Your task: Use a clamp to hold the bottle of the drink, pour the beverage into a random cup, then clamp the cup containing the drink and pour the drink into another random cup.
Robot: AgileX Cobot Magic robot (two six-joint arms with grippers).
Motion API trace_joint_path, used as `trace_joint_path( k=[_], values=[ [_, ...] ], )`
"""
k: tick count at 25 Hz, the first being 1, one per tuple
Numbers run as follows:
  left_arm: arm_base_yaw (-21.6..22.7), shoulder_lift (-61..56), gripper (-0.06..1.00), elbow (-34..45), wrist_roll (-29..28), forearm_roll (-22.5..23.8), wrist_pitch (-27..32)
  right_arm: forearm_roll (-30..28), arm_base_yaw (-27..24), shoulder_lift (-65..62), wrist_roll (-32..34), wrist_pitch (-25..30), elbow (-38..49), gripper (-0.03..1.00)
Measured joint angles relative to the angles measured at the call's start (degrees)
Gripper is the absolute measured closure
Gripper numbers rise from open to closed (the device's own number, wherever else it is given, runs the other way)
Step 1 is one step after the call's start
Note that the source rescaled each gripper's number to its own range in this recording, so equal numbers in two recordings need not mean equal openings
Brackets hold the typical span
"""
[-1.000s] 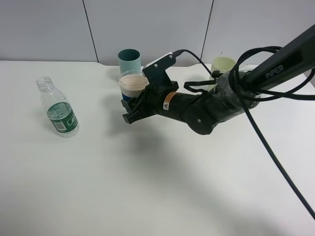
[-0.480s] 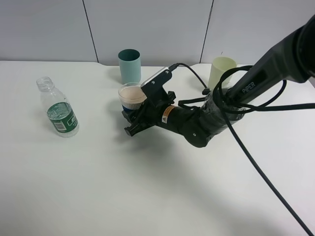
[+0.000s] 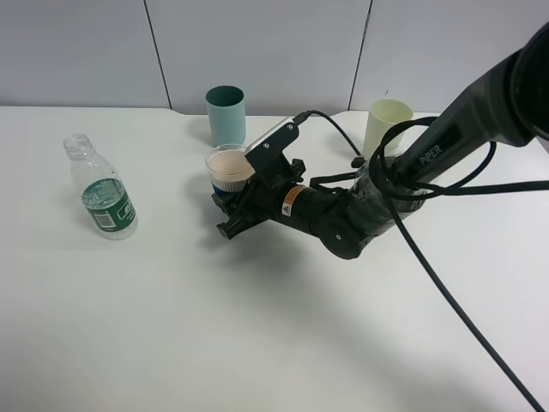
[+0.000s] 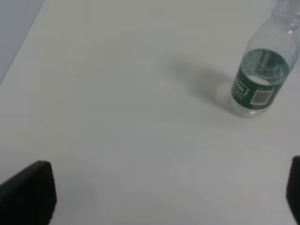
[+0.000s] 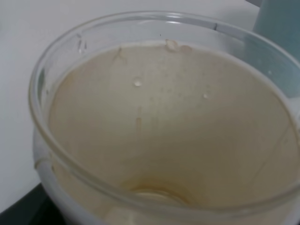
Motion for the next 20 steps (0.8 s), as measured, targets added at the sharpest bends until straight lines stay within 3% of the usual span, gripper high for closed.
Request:
trace_joint_path(
  k=[3, 4, 5, 7, 8, 12, 20],
  values=[
    [0.0, 0.0, -0.06, 0.0, 0.0, 0.0, 0.0, 0.0, 0.0, 0.07, -0.1, -0.34, 0.0, 0.9],
    [0.0, 0.0, -0.06, 0.0, 0.0, 0.0, 0.0, 0.0, 0.0, 0.07, -0.1, 0.12, 0.0, 0.64],
    [0.0, 0.0, -0.06, 0.0, 0.0, 0.0, 0.0, 0.0, 0.0, -0.01, -0.1, 0.52, 0.0, 0.48],
    [0.0, 0.0, -0.06, 0.0, 0.0, 0.0, 0.0, 0.0, 0.0, -0.92, -0.1, 0.95, 0.05, 0.21],
    [0.0, 0.0, -0.06, 0.0, 0.0, 0.0, 0.0, 0.0, 0.0, -1.62, -0.1, 1.16, 0.05, 0.14],
    [0.0, 0.0, -0.06, 0.0, 0.0, 0.0, 0.0, 0.0, 0.0, -6.63, 0.01, 4.8, 0.08, 0.04],
    [0.0, 0.0, -0.06, 0.0, 0.0, 0.0, 0.0, 2.14, -0.06, -19.72, 0.37, 16.04, 0.19, 0.04]
  ],
)
